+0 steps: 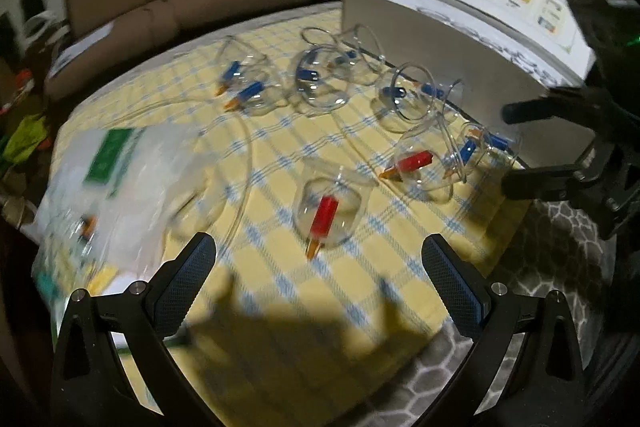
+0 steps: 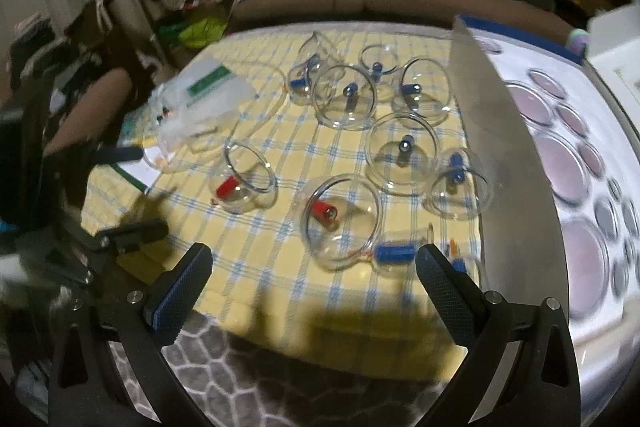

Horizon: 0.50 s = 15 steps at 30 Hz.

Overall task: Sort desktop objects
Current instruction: 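Grasp a red-valve clear cup with the left tool while the right tool grasps another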

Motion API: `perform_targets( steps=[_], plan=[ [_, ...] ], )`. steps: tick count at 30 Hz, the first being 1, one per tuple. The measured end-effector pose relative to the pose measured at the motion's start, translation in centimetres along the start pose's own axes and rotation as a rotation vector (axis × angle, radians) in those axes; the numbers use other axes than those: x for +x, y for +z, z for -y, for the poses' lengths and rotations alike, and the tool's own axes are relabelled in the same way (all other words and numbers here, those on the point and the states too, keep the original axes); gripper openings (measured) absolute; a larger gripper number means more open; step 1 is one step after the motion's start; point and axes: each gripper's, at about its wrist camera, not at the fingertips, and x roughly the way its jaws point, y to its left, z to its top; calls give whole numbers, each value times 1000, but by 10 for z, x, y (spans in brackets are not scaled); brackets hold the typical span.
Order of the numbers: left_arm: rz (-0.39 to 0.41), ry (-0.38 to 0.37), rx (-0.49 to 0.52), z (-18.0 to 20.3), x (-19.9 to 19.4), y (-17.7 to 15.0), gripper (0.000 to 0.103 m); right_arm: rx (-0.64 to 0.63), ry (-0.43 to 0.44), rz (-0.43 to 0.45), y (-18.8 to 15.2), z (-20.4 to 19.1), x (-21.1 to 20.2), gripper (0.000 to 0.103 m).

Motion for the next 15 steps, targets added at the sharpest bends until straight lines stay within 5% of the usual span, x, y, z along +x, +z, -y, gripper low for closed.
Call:
perform_targets(
  steps=[15],
  plan=[
    [-141,-81,223,6,84,38,103,-116,62,-162,22,22,58,99]
  ],
)
